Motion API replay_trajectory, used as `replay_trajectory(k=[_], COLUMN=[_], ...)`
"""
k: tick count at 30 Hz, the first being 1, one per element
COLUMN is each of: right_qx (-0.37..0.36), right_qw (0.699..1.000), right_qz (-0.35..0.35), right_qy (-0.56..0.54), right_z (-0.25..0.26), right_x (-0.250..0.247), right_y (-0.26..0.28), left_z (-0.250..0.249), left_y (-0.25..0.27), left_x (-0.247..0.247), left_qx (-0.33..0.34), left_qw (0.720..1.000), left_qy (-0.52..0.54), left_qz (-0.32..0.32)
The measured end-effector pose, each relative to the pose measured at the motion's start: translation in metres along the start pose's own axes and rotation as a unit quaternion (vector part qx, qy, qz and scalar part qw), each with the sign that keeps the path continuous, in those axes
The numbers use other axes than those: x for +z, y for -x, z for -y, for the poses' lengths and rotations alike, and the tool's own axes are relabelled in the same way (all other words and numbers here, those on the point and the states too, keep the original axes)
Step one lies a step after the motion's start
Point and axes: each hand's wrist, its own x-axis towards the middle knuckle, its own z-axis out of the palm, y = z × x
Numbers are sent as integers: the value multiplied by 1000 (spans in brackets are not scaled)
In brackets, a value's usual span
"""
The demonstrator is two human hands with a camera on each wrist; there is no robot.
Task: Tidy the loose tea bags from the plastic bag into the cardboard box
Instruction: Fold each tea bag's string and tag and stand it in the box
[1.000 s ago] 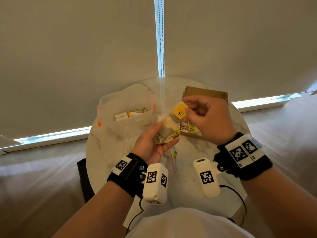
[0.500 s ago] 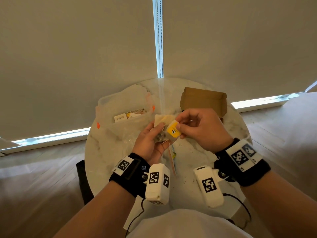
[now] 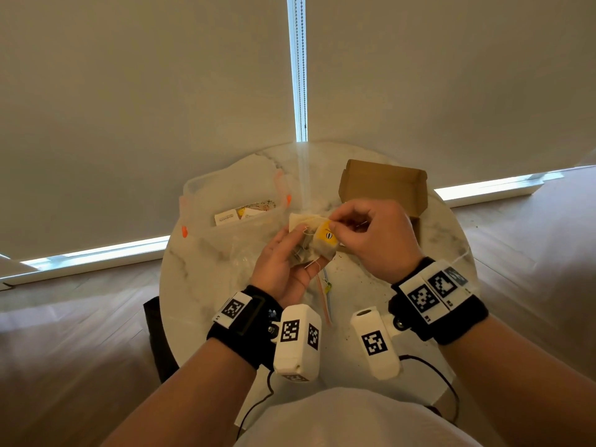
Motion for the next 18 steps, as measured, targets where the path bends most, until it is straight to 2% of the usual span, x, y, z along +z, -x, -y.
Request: replay_trajectory(k=[8, 14, 18], right_qx=[18, 35, 35], right_qw=[992, 989, 993], right_qz=[0, -36, -23], right_qy=[-129, -139, -112], right_z=[11, 12, 6], right_x=[-19, -38, -45], right_y=[-8, -20, -24], left_z=[-1, -1, -2], left_y=[-3, -7, -10], left_x=[-2, -9, -16], left_qx=[-8, -17, -8], left_qw=[998, 997, 998], left_qy=[47, 43, -17], left_qz=[-47, -64, -66])
